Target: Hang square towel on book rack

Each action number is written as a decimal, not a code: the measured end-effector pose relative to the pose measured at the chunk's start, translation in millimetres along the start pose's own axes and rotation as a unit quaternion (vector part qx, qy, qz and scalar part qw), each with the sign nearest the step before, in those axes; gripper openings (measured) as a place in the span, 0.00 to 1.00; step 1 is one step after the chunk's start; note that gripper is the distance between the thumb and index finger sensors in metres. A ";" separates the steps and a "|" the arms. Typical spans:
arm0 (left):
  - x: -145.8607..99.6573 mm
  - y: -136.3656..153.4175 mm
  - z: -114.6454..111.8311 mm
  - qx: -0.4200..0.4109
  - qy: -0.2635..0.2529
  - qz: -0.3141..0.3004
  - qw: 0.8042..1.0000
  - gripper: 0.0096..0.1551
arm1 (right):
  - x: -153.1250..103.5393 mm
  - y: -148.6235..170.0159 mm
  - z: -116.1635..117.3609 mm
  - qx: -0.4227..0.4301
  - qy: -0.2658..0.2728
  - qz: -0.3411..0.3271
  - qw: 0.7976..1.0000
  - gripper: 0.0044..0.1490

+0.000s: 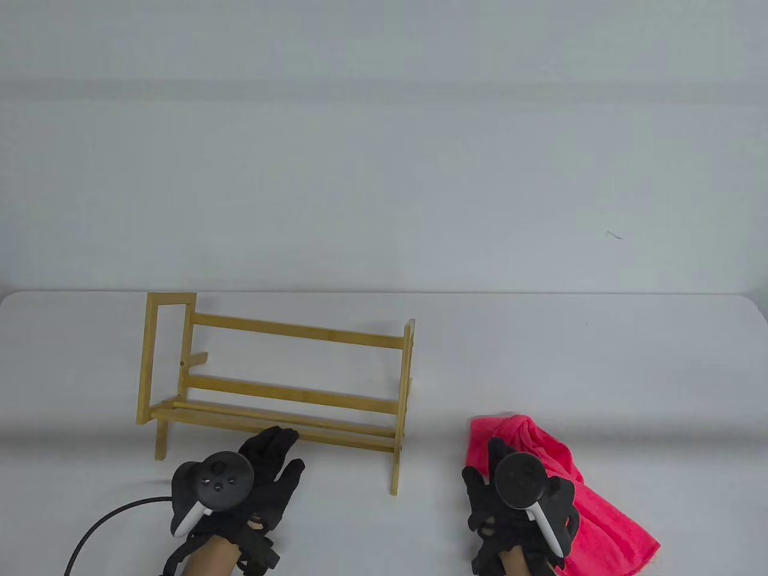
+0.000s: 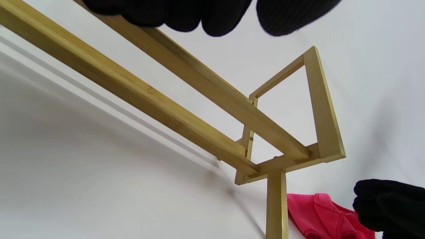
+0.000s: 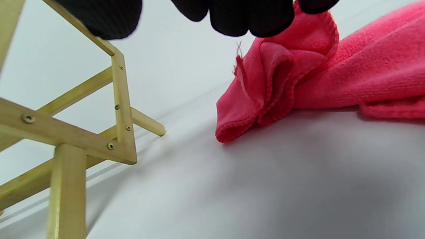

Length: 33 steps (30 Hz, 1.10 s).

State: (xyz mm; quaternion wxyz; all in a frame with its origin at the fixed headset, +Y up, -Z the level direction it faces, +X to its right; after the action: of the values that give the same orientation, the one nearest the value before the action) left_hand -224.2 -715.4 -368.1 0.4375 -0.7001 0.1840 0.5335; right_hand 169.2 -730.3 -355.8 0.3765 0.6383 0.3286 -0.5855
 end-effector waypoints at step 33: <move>1.8 1.4 -2.3 -0.003 0.017 0.004 1.000 0.35 | -1.0 -3.4 2.8 -0.001 -0.009 -0.006 1.000 0.47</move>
State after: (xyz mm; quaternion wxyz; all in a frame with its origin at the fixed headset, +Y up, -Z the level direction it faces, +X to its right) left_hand -223.2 -717.7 -370.2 0.4295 -0.7097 0.1928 0.5240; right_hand 164.8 -731.1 -355.2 0.3760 0.6308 0.3297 -0.5933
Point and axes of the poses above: the tracker on the back of each hand, its own y axis roughly to the little-finger side, its own x axis roughly from the wrist to the fingertips, z = x × y, the point moved 3 cm from there along x, roughly from the wrist to the fingertips, and after that the axes turned 5 degrees about -z, right-handed, at the moved point
